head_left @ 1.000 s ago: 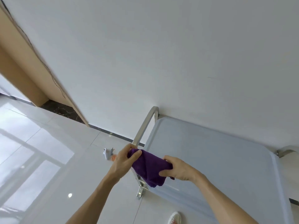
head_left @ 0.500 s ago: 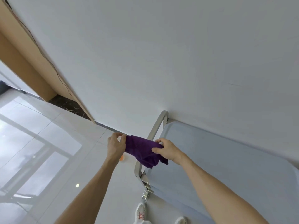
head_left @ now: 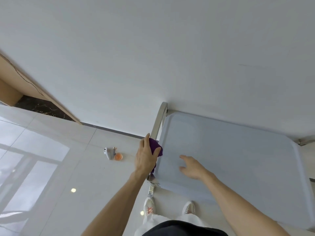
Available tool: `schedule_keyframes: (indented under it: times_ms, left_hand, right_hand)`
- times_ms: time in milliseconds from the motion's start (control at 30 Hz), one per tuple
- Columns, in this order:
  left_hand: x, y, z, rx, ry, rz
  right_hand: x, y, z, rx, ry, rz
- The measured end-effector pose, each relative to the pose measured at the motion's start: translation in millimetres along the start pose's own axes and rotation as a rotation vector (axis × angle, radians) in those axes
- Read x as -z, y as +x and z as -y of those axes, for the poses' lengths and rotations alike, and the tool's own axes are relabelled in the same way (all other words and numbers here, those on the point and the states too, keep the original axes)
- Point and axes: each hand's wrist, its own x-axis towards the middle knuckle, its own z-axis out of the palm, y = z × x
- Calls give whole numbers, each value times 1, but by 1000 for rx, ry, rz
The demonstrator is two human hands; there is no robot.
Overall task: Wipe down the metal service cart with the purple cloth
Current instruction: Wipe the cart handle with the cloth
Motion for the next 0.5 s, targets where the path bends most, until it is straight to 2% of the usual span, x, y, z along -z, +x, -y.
schedule_keyframes:
  times_ms: [100, 233, 500]
  left_hand:
    - [-4, -10, 12, 63, -101, -28]
    - [-11, -34, 33, 173, -325, -38]
    - [-50, -73, 69, 300, -578, -121]
  right_hand:
    - [-17, 3, -17, -75, -204, 13]
    - [-35, 9, -25, -136, -360, -18]
    - [-61, 21, -38, -102, -444, -150]
